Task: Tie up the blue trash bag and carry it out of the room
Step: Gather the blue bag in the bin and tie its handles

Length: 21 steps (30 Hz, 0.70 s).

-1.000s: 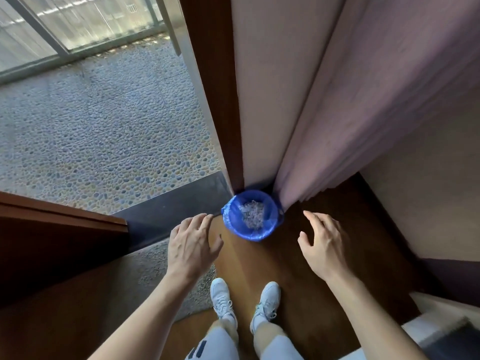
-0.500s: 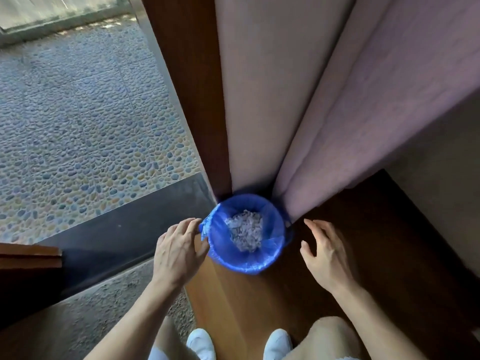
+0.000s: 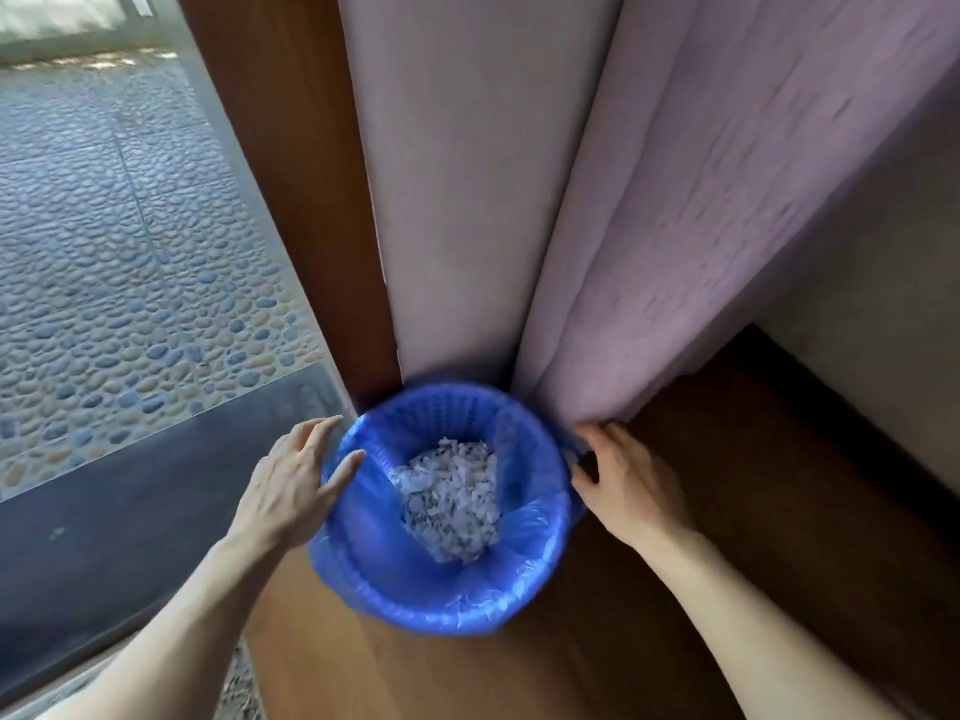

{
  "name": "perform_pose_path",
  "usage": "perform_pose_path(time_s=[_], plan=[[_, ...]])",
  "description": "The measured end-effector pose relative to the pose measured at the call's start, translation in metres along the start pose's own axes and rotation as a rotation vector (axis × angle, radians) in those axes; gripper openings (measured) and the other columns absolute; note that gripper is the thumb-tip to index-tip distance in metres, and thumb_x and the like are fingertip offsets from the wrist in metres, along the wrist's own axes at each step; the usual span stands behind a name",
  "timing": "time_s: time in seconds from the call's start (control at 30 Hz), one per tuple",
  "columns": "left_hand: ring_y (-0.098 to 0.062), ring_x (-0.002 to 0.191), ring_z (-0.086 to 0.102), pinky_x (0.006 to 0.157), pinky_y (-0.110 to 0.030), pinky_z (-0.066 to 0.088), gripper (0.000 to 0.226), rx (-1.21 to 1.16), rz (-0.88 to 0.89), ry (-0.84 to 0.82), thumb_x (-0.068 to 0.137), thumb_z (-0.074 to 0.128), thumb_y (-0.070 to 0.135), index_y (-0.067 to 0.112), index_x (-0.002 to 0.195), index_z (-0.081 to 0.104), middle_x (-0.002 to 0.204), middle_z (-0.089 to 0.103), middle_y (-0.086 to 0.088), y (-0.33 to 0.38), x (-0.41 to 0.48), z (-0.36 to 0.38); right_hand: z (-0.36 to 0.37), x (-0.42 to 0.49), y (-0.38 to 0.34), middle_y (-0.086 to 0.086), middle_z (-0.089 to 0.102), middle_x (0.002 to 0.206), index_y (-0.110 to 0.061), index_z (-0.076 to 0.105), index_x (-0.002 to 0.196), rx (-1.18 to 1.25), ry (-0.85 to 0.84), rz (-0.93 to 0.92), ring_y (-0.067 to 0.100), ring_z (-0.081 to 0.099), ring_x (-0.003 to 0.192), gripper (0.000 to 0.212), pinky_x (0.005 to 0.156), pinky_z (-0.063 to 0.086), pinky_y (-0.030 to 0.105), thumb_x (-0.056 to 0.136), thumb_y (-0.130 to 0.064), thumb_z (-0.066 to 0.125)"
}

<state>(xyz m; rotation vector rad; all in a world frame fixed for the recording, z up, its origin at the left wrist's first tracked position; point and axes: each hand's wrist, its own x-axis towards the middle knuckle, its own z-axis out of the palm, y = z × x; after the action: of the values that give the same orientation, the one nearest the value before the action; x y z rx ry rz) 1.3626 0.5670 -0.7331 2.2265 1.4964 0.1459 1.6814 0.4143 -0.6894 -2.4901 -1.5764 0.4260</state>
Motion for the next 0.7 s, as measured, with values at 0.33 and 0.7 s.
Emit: perform_pose_path(time_s=[0.33,0.7], plan=[[-0.023,0.104,0.055,0.084,-0.032,0.04,0.064,-0.404,-0.238,-0.186,0.087,0.027,0.076,0.03,0.118,0.059,0.115,0.068,-0.002,-0.002,-0.011,0.003,0.023,-0.005,0.008,0.001,0.078,0.095,-0.024,0.071,0.102,0.228,-0.024,0.305,0.031,0.071,0.096,0.016,0.075,0.056,0.038,0.087,-0.028,0.067],[-0.022,0.055,0.045,0.052,-0.035,0.032,0.054,-0.331,-0.316,0.086,0.094,0.053,0.052,0.011,0.061,0.044,0.053,0.048,0.001,0.017,-0.009,-0.036,-0.005,-0.015,-0.029,-0.002,0.065,0.062,-0.016,0.059,0.067,0.488,0.239,0.178,0.024,0.061,0.061,0.028,0.057,0.041,0.035,0.09,-0.03,0.067]])
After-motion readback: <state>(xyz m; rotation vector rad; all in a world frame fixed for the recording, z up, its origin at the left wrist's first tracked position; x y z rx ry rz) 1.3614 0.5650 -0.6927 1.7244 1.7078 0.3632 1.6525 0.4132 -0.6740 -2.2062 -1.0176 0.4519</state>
